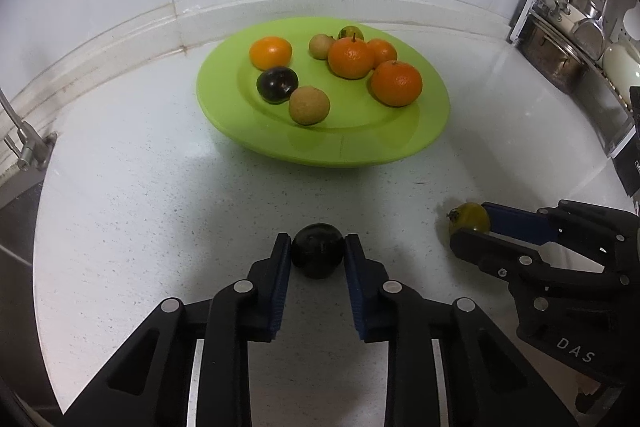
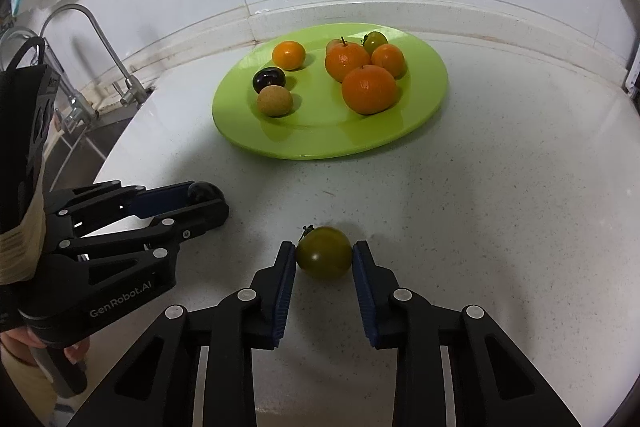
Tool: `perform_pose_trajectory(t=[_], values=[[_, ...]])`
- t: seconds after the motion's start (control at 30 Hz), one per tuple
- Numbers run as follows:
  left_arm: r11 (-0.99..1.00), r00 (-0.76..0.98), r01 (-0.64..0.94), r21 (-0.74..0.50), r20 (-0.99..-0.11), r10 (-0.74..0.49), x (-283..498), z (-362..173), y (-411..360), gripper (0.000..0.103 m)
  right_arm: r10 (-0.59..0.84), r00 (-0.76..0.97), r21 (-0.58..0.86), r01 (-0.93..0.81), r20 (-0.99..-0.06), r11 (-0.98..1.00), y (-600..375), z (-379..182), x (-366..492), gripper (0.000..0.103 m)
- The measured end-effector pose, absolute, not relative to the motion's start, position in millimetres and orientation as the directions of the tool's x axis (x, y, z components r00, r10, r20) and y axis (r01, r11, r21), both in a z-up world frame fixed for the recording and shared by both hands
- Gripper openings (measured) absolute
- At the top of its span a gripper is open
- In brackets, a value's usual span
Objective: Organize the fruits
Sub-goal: 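Grasp the dark plum with the left tool while the right tool grasps the green tomato, then carry the plum and green tomato over the green plate with both tools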
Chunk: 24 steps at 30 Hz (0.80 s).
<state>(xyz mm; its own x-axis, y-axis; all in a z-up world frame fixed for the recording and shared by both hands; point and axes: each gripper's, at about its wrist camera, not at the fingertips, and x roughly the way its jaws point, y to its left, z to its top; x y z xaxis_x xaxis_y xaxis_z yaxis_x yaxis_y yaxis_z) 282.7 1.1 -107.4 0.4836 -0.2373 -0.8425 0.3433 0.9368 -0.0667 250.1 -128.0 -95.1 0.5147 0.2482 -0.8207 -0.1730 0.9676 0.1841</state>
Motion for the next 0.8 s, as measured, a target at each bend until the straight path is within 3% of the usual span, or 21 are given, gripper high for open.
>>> perform_pose_trajectory(t=[0.8], values=[[0.949, 0.613, 0.311, -0.044, -0.754, -0.236, 238.4, -46.1, -3.7, 0.027, 0.307, 0.621, 0.184, -0.256, -0.721, 0.949, -134.6, -36.7, 220.5, 0.03]])
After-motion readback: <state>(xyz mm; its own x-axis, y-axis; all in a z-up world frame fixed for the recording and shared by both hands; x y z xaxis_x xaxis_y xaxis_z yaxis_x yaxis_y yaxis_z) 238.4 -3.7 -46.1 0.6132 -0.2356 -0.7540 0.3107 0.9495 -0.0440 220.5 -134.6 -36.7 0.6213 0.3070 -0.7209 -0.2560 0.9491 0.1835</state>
